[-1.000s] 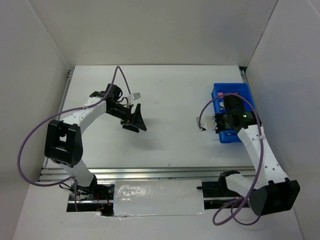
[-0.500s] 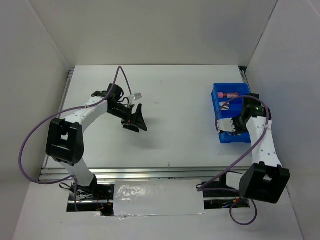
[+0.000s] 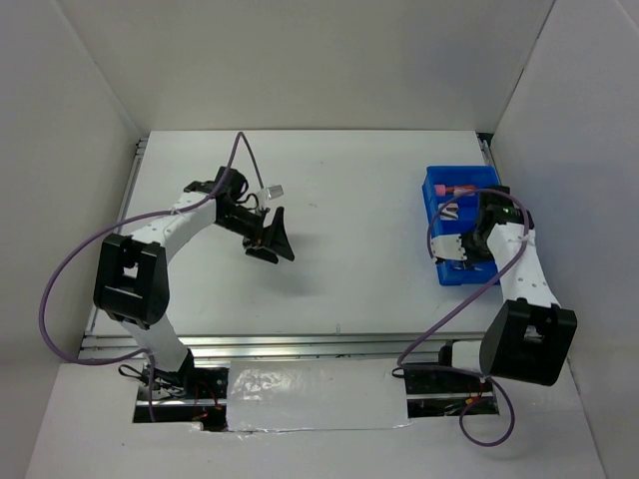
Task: Sort the stationery into containers
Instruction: Place the stationery into the container
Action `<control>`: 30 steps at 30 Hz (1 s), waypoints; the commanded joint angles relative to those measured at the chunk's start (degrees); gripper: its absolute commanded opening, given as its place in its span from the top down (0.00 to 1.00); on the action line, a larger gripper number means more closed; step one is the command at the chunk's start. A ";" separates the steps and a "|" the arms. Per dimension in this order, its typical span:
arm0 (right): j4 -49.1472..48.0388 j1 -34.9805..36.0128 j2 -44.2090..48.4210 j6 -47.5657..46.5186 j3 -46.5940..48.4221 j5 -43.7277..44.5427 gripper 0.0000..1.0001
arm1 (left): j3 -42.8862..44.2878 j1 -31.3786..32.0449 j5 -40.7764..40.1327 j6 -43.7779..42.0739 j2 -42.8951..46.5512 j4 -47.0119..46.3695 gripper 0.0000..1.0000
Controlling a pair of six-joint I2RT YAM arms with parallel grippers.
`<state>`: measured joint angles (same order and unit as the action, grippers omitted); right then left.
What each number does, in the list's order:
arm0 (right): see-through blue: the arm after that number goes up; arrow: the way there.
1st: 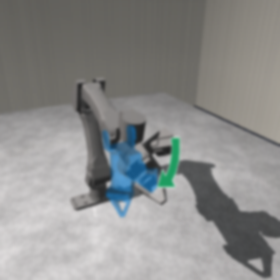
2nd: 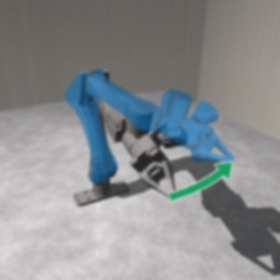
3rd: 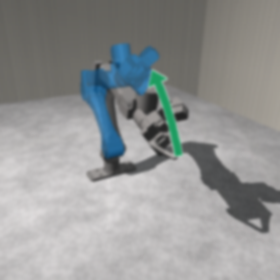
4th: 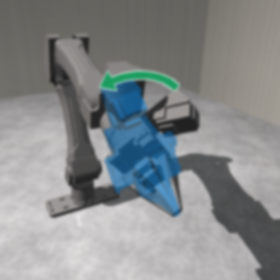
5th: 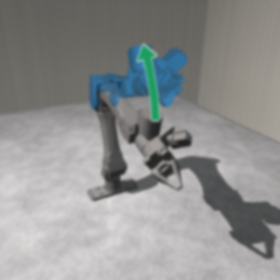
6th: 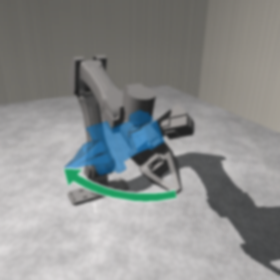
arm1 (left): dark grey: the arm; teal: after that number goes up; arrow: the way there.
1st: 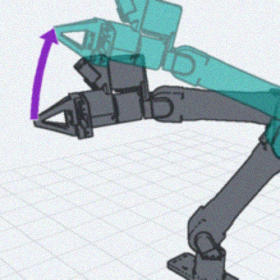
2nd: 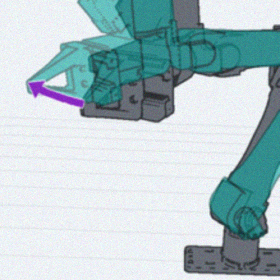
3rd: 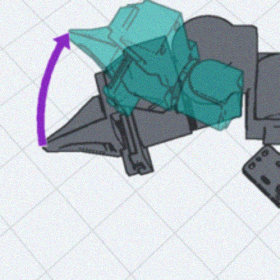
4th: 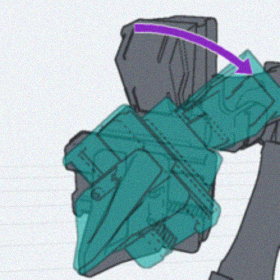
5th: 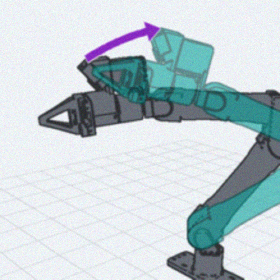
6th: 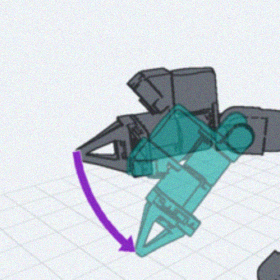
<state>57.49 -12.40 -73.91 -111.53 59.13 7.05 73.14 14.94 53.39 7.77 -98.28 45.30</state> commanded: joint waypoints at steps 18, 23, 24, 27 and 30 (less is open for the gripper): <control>1.03 2.21 0.34 4.83 1.50 1.21 0.50 | 1.21 -0.26 -6.78 1.90 4.32 -3.19 0.01; 8.41 3.87 1.06 17.00 18.40 -10.51 0.51 | -1.14 -0.79 -16.10 0.58 13.69 -8.02 0.01; 10.77 4.75 0.09 21.31 22.13 -13.35 0.50 | -2.21 -1.48 -19.60 1.01 15.29 -9.86 0.01; 12.38 5.90 -3.25 43.09 35.50 -25.83 0.42 | -6.08 -2.54 -25.86 2.25 21.71 -16.20 0.01; 4.96 4.06 0.06 61.74 35.45 -36.01 0.27 | -7.75 -4.38 -29.38 1.19 25.76 -17.34 0.01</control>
<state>63.66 -7.22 -76.31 -72.55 94.56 -14.20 66.94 12.08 30.46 9.21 -75.07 32.77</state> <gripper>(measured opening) 0.712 0.993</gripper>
